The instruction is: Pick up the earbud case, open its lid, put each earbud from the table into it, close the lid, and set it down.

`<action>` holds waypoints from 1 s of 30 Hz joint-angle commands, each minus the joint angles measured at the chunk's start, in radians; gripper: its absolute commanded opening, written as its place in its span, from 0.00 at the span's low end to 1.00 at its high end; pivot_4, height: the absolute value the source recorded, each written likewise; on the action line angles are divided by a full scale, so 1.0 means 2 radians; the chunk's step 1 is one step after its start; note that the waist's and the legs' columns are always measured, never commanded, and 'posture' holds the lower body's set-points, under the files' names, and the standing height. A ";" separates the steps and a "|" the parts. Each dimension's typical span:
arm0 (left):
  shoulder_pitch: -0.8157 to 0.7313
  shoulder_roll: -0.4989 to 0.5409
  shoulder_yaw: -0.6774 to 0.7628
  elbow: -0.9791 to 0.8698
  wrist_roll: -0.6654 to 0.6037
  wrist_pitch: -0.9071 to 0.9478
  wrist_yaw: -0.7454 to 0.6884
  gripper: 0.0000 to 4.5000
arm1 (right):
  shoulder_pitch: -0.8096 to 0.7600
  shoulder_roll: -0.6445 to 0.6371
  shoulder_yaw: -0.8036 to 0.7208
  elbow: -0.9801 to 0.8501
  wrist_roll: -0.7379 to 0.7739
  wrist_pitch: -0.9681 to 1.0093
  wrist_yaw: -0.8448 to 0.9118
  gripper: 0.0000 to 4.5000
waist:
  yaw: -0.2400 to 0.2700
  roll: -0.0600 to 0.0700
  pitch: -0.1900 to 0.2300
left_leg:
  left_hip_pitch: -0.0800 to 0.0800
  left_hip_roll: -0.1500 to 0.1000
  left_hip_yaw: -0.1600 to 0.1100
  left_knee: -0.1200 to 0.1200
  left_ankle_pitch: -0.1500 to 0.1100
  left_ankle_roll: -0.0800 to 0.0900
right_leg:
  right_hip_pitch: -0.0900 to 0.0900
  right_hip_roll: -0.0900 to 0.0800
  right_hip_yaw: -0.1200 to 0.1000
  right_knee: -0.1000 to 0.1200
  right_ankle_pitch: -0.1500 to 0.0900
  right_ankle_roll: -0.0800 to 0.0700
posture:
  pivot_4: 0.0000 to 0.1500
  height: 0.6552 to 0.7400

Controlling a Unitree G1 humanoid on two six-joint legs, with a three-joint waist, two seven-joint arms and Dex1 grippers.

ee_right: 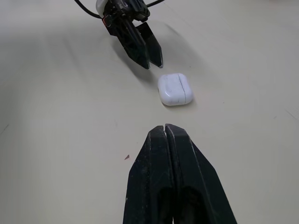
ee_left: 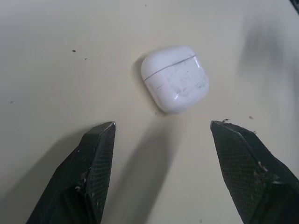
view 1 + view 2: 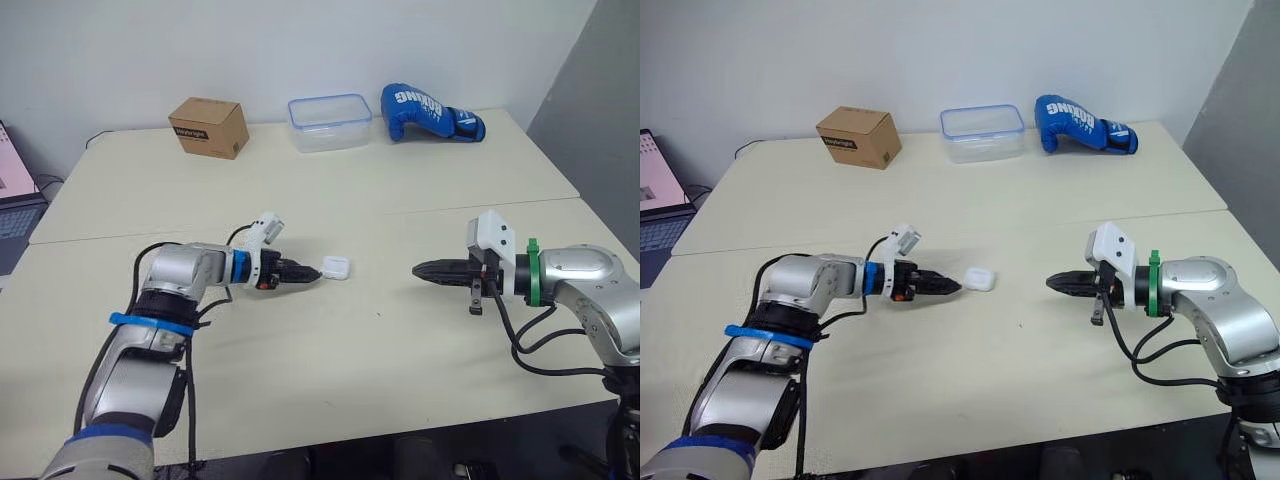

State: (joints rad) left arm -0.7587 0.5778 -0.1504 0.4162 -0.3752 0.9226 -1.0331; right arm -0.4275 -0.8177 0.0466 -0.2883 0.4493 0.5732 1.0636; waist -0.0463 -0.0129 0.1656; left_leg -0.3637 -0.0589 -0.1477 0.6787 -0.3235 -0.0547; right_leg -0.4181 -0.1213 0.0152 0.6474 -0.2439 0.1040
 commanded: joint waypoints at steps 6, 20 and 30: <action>0.086 0.042 0.038 -0.108 0.010 -0.050 0.035 0.76 | 0.033 0.002 -0.028 -0.044 0.013 -0.005 -0.017 0.00 | 0.001 0.000 0.000 | 0.000 0.000 0.000 0.000 0.000 0.000 | 0.000 0.000 0.000 0.000 0.000 0.000 | 1.00 0.89; 0.343 -0.039 0.185 -0.362 -0.004 -0.163 0.203 0.76 | 0.190 0.028 -0.051 -0.147 -0.003 -0.033 -0.095 0.00 | 0.015 0.000 0.000 | 0.000 0.000 0.000 0.000 0.000 0.000 | 0.000 -0.001 0.000 0.000 0.000 0.000 | 1.00 0.89; 0.474 -0.088 0.204 -0.451 0.002 -0.218 0.269 0.76 | 0.257 0.070 -0.051 -0.119 -0.034 -0.106 -0.121 0.00 | 0.021 -0.001 0.000 | 0.001 0.000 0.000 0.000 0.000 0.000 | 0.002 0.000 0.000 -0.001 0.000 0.000 | 1.00 0.89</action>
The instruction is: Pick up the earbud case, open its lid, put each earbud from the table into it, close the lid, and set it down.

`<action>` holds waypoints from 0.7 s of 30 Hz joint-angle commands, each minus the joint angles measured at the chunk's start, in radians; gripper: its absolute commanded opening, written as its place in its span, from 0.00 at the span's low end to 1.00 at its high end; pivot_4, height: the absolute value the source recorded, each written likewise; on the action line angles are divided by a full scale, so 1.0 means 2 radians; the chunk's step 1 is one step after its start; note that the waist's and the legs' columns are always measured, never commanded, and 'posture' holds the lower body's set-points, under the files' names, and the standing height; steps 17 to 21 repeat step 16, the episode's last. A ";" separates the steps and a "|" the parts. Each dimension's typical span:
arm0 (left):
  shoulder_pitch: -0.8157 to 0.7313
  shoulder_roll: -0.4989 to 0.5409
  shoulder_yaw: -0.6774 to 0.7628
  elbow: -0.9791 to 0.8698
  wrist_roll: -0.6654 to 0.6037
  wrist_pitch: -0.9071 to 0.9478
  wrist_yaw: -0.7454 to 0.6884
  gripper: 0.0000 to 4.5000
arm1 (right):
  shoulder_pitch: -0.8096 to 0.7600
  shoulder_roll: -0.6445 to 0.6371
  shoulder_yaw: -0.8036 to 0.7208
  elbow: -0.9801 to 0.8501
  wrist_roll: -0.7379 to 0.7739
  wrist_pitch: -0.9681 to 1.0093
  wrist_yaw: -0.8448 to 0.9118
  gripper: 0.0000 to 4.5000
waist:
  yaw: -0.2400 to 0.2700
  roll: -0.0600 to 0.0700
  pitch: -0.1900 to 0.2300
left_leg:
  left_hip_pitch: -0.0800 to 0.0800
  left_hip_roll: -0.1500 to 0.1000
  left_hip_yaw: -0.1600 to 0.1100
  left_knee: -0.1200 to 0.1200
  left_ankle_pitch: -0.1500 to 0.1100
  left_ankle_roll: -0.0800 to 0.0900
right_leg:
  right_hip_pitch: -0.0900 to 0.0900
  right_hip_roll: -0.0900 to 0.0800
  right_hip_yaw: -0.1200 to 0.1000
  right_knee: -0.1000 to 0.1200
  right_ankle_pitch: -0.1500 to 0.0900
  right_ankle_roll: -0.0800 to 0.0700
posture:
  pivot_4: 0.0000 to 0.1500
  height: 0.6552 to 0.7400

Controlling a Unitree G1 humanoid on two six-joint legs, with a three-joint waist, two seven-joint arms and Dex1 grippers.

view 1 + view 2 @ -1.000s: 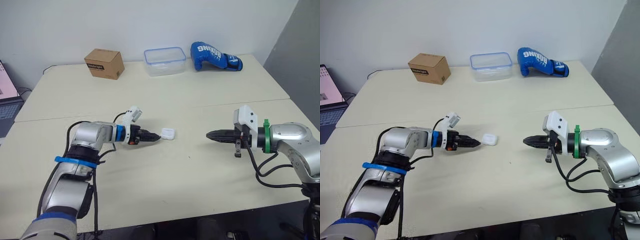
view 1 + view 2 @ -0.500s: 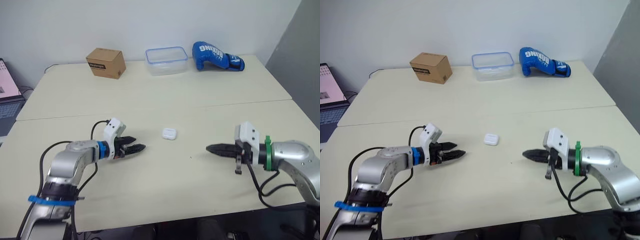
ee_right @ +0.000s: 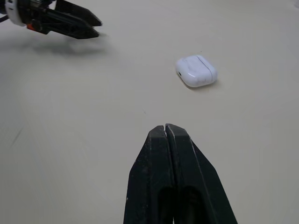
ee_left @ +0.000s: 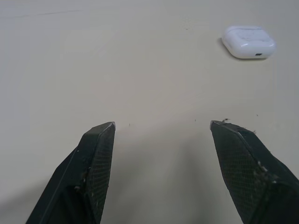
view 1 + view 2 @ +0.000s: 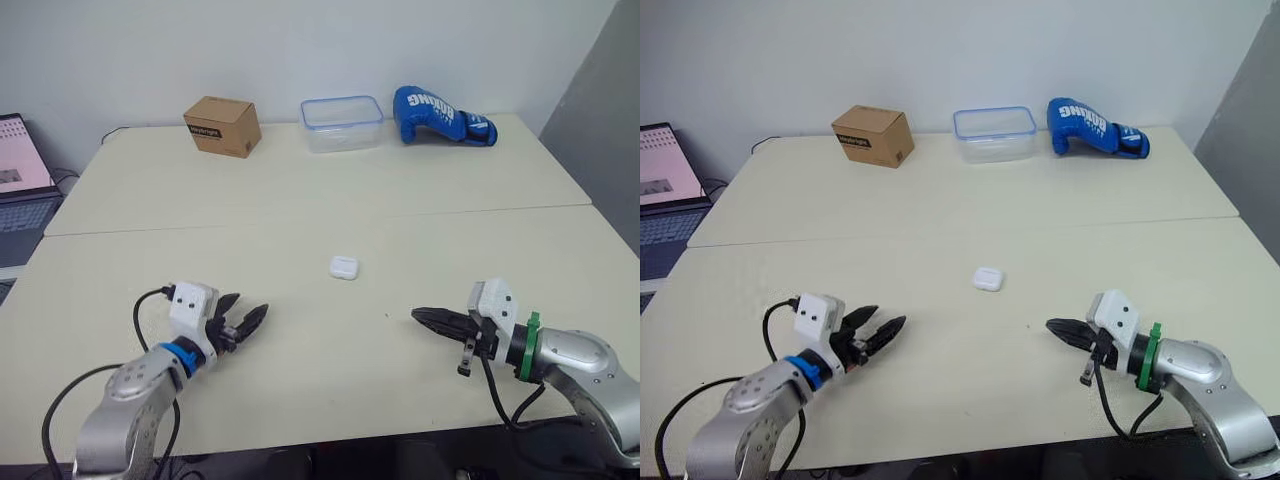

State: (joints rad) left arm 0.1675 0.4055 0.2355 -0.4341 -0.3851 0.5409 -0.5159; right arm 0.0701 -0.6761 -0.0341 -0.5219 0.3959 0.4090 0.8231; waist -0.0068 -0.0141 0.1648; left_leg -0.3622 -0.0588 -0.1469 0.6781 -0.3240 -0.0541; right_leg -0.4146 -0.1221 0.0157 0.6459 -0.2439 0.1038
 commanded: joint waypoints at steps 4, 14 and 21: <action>0.032 0.001 0.010 -0.025 0.017 -0.043 0.019 0.76 | 0.021 -0.005 -0.011 -0.004 -0.011 -0.020 -0.003 0.00 | 0.002 0.000 0.000 | 0.001 0.000 0.000 0.000 -0.001 0.001 | 0.001 0.000 0.000 0.000 0.000 0.000 | 1.00 0.89; 0.057 -0.001 0.009 -0.033 0.007 -0.067 0.010 0.76 | 0.036 -0.017 -0.025 -0.014 -0.001 -0.017 -0.002 0.00 | 0.002 0.000 0.000 | 0.001 0.000 0.000 0.000 -0.001 0.002 | 0.002 0.000 0.000 -0.001 0.000 0.000 | 1.00 0.89; 0.063 0.000 0.010 -0.034 0.000 -0.074 0.000 0.76 | 0.034 -0.018 -0.031 -0.011 0.000 -0.017 -0.005 0.00 | 0.002 0.000 0.000 | 0.002 0.000 0.000 0.000 -0.001 0.002 | 0.002 0.000 -0.001 -0.001 0.000 0.000 | 1.00 0.89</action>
